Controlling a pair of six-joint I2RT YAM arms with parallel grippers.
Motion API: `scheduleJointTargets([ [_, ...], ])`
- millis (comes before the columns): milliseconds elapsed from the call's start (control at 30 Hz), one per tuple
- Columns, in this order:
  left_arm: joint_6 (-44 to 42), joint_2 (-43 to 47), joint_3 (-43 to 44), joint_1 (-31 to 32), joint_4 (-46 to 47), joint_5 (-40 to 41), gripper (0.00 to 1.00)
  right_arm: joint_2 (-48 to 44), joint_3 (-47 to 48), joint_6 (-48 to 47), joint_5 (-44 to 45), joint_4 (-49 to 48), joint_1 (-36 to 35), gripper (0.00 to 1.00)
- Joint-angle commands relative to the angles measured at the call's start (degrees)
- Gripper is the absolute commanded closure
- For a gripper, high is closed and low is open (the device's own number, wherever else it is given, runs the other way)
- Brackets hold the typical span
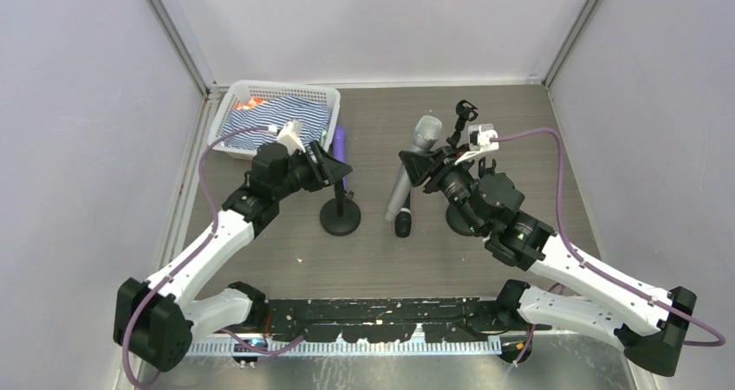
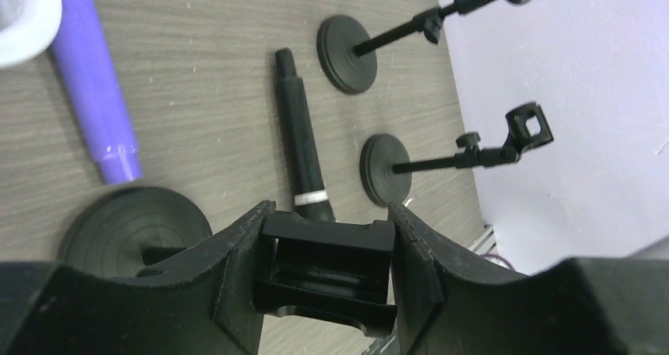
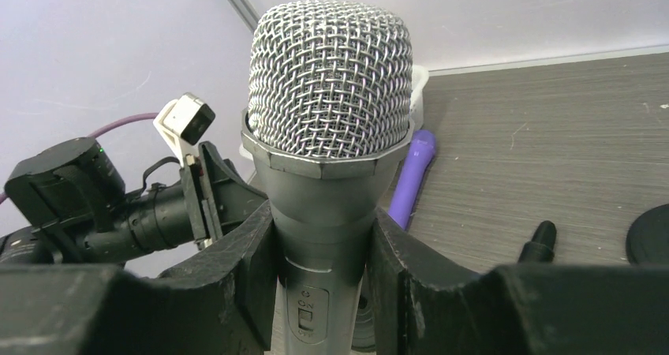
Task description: Attach the microphones to the stand
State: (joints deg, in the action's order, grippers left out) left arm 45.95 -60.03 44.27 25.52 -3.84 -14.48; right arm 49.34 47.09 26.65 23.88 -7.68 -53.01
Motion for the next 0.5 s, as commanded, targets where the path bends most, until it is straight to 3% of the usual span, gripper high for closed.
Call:
scheduleJointTargets([
  [0,3.03,-4.23,4.17,0.48,14.96,0.49,0.93,-2.41,0.29,-1.66,2.74,-0.3,0.2,0.99],
  [367,0.24,-13.49,8.42,0.76,23.79,1.1,0.94,-2.77,-1.6,-4.62,3.97,-1.24,0.22,0.99],
  [467,-1.25,-13.18,6.22,0.76,24.89,1.9,0.89,-2.55,-2.31,-5.39,3.33,-2.5,0.2,0.99],
])
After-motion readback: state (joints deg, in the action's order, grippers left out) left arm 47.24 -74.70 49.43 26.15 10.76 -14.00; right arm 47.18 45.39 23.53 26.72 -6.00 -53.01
